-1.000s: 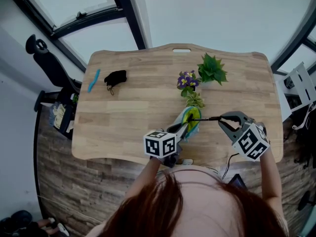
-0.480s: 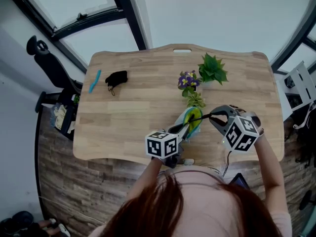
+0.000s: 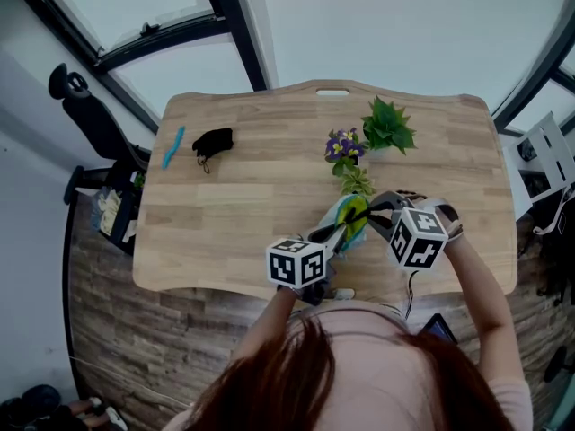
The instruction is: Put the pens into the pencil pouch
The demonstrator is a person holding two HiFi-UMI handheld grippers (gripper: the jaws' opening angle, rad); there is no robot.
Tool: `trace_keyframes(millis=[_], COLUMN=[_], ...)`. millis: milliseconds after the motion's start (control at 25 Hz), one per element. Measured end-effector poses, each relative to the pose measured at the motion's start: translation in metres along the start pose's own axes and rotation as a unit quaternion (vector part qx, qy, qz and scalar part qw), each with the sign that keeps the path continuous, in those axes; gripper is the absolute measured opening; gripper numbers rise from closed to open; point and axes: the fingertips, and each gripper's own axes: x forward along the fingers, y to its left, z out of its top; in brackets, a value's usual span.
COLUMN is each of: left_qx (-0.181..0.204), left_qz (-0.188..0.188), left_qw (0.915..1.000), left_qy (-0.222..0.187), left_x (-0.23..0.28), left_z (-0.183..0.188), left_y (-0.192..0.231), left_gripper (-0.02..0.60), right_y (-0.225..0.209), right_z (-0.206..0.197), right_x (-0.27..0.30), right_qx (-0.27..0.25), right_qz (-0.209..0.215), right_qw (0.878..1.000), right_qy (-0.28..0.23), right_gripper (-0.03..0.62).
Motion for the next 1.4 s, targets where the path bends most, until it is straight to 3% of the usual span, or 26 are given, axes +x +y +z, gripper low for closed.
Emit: trace_keyframes(millis=[480, 960, 1160, 1400], left_qx=[0.002, 0.0, -0.002, -0.001], left_qz=[-0.002, -0.001, -0.001, 0.008], left_qw=[1.0, 1.0, 1.0, 1.0], left_qy=[0.005, 0.008, 0.007, 0.0], left_x=[0.0, 0.001, 0.001, 0.0], left_z=[-0.001, -0.003, -0.004, -0.002], left_y=[0.0, 0.002, 0.003, 0.007], left_gripper=[0.018, 0.018, 0.018, 0.018], right_y=[0.011, 0.01, 0.005, -0.007], right_z=[-0.001, -0.002, 0.0, 0.004], right_x=[0.025, 0.037, 0.032, 0.015], right_qx=[-0.011, 0.048, 0.072, 0.126], right_qz=[0.028, 0.045, 0.032, -0.015], right_qw=[0.999, 0.998, 0.997, 0.991], right_qy=[0.029, 0.022, 0.008, -0.039], right_gripper=[0.04, 0.048, 0.075, 0.075])
